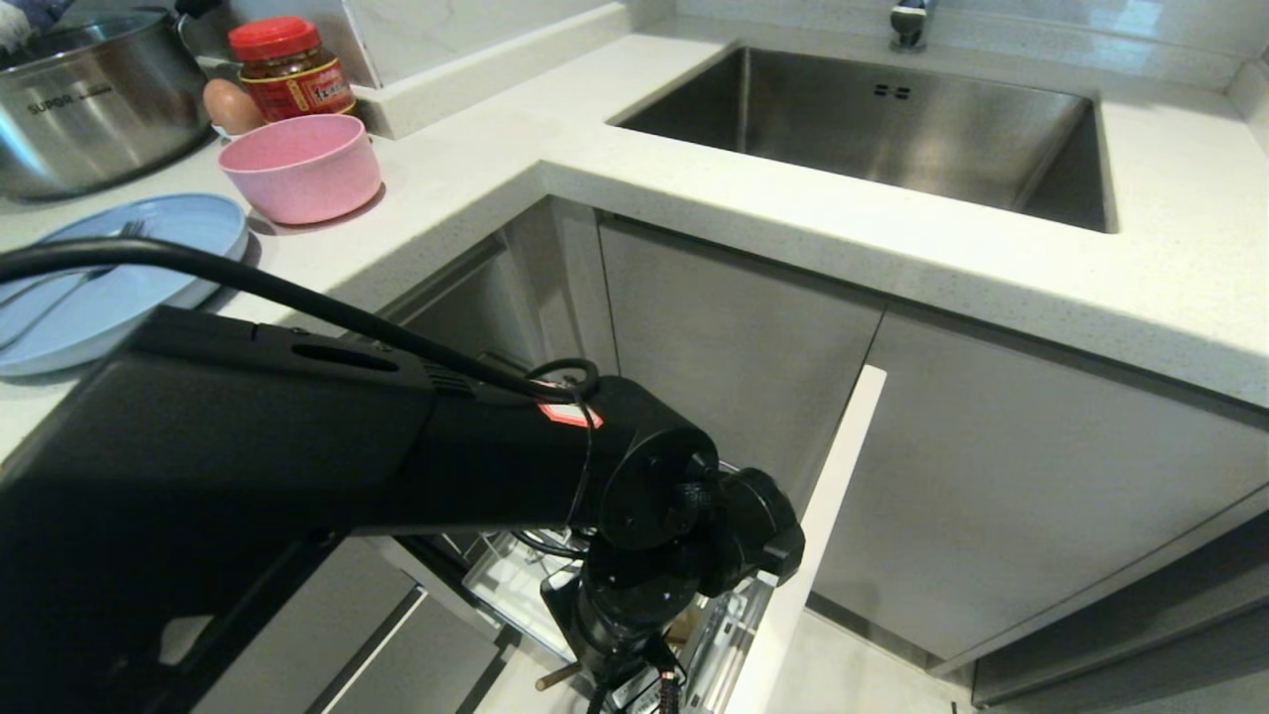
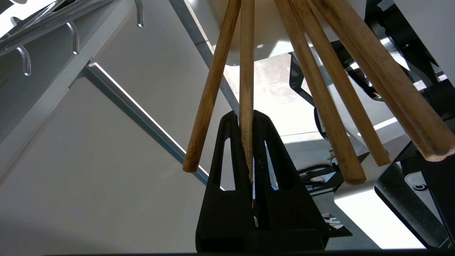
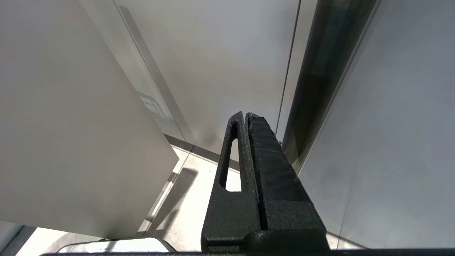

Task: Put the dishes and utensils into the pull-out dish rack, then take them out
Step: Pick up the chopsticks and place it in the cupboard, then pick up the fork and place it in the cupboard

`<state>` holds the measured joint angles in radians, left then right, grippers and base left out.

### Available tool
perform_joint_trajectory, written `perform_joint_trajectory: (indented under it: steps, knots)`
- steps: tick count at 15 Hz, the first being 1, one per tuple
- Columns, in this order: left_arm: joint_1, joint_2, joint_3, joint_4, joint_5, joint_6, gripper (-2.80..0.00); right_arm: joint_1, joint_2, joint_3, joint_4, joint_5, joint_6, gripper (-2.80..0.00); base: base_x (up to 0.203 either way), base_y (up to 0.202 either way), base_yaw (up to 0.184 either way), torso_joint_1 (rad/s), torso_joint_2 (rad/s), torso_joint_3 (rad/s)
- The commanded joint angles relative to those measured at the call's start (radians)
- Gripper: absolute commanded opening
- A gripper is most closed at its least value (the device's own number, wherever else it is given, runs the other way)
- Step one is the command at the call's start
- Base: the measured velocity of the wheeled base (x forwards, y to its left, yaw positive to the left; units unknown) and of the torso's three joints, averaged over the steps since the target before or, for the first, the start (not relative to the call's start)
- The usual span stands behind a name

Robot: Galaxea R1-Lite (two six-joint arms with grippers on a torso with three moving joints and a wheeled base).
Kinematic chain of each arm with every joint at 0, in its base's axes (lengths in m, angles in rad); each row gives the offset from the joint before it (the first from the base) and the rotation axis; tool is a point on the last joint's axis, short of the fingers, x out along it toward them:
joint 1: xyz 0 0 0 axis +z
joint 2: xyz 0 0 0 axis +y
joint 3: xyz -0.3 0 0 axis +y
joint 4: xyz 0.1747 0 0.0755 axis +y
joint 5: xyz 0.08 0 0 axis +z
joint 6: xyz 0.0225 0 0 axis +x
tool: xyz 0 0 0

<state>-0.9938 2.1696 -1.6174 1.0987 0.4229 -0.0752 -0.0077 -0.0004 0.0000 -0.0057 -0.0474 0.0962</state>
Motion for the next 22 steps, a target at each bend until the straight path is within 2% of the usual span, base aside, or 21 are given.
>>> perform_joint_trajectory:
  steps: [1,2,3,12,22]
  knots:
    - [0.000,0.010,0.001,0.009,0.004,0.000,-2.80,0.000,-0.004,0.000,0.000,0.000,0.000,-2.80,0.000,0.000,0.000,0.000,0.00,0.000]
    - [0.000,0.010,0.001,0.009,0.004,-0.001,-2.80,0.000,-0.004,0.000,0.000,0.000,0.000,-2.80,0.000,0.000,0.000,0.000,0.00,0.000]
    - [0.000,0.009,-0.001,0.009,0.004,-0.002,0.00,0.000,-0.004,0.000,0.000,0.000,0.000,-2.80,0.000,0.000,0.000,0.000,0.00,0.000]
    - [-0.004,-0.041,0.001,0.010,0.004,-0.004,0.00,0.000,-0.004,0.000,0.000,0.000,0.000,-2.80,0.000,0.000,0.000,0.000,0.00,0.000]
    - [-0.009,-0.208,0.044,0.020,0.018,-0.020,0.00,0.000,-0.004,0.000,0.000,0.000,0.000,-2.80,0.000,0.000,0.000,0.000,0.00,0.000]
